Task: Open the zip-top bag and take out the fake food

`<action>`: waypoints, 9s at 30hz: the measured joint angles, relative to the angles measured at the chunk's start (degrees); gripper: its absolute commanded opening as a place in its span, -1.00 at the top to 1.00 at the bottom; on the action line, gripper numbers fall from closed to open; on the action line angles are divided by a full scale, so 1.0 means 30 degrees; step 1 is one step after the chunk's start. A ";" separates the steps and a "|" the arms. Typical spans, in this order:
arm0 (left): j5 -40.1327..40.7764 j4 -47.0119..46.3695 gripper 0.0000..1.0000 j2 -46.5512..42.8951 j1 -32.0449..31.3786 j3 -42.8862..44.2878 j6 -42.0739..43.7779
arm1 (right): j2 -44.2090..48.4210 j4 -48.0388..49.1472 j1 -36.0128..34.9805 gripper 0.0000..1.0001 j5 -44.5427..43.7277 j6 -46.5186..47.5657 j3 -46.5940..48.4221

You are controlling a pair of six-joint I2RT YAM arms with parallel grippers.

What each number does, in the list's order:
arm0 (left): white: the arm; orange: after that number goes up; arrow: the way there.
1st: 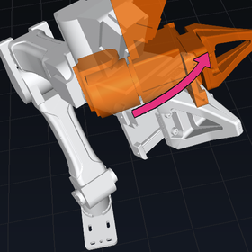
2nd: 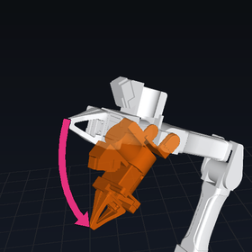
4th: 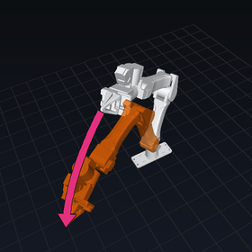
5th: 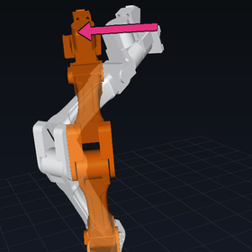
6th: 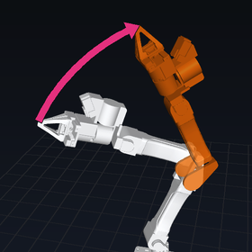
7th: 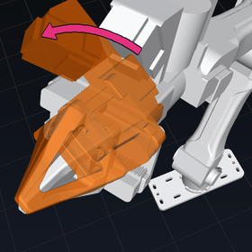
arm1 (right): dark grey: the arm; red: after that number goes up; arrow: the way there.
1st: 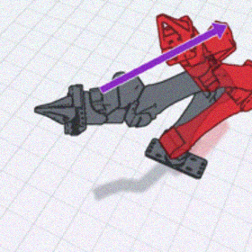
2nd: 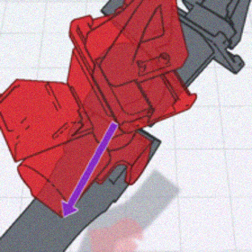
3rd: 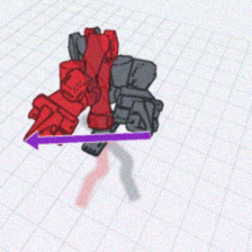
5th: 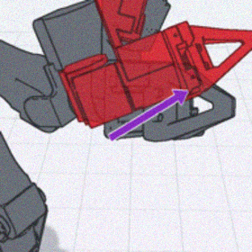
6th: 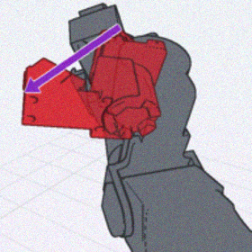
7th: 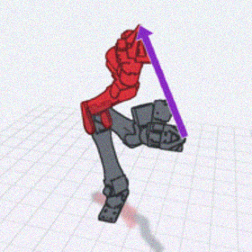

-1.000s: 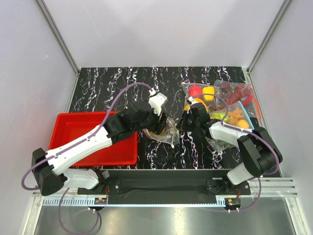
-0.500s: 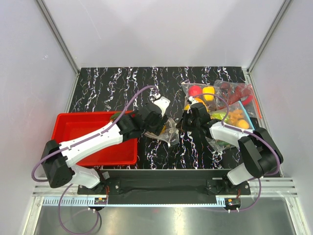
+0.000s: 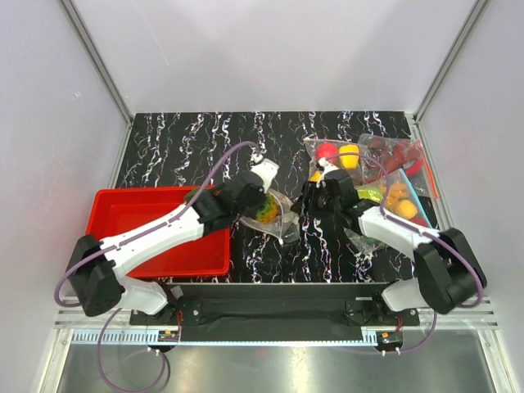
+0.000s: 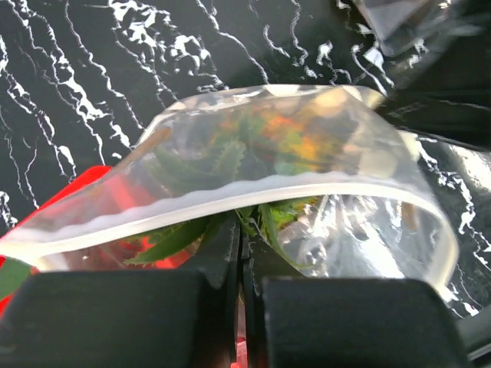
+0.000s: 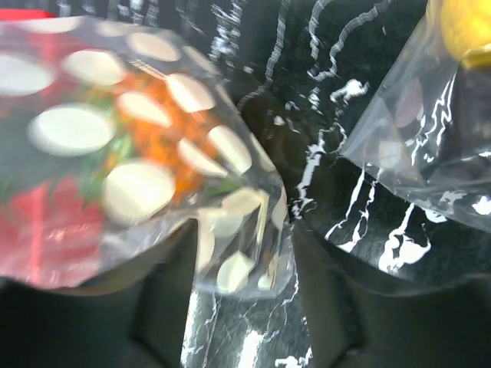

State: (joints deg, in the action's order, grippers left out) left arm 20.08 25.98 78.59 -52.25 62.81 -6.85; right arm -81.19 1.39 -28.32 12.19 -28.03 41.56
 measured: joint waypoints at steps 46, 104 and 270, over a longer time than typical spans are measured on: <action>-0.8845 -0.3963 1.00 -0.5829 0.4991 -0.3861 -0.0255 | -0.7475 0.4036 0.0765 1.00 0.8182 0.0794 0.4524; 0.2900 -0.1763 1.00 -1.2961 1.3202 -0.5996 -0.2681 | -0.4692 0.0576 0.1086 1.00 0.1537 0.1253 0.3745; -0.7162 -1.3602 -0.06 0.4335 0.1887 -0.6404 -0.4051 | -0.1800 -0.2885 0.1122 0.67 0.1566 0.0277 0.0641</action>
State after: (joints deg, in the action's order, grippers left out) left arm -1.41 -14.83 91.59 -46.59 43.59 -19.00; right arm -86.59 -7.27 -24.95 16.88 -27.20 43.48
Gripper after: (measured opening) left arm 0.527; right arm 0.229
